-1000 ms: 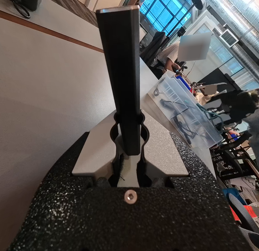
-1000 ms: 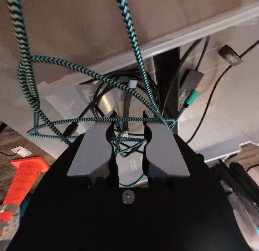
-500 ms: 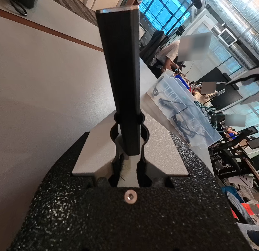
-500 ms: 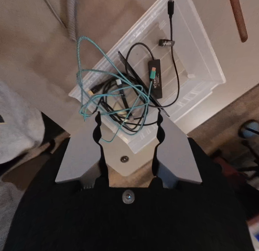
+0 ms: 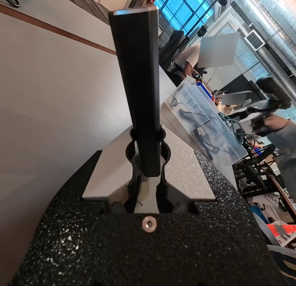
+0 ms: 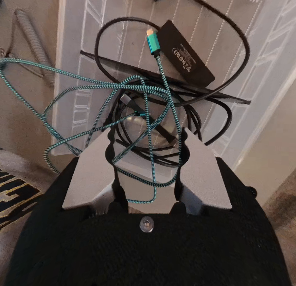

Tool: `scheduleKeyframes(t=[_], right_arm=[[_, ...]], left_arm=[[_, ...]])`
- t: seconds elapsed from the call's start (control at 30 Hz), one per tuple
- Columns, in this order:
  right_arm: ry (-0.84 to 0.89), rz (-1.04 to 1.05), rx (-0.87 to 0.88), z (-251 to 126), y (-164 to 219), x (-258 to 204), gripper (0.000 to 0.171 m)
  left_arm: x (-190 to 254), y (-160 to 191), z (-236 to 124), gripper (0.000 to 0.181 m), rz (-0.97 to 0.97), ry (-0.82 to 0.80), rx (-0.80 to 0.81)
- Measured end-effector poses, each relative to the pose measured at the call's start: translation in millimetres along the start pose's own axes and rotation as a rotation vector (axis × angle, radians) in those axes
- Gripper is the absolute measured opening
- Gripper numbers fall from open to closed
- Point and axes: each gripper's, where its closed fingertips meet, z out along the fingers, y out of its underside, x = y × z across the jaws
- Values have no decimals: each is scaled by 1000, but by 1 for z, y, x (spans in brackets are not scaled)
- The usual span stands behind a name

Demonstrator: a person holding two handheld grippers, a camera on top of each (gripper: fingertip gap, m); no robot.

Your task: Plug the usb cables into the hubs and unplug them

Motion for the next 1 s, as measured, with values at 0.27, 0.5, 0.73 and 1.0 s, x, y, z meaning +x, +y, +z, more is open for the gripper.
scheduleKeyframes(t=[0.27,0.5,0.73,1.0], right_arm=[[269,-262,-6,-15,-8,20,2],[1030,-862,179,-90,-62,33,1],[1224,-1177,331,-41,-49,-7,1],[696,-887,133,5,-17,13,1]], left_arm=[[0,0,0,26,-3,3,-2],[0,0,0,26,-6,3,-3],[0,0,0,26,-4,4,-3],[1,1,0,26,-3,6,-6]])
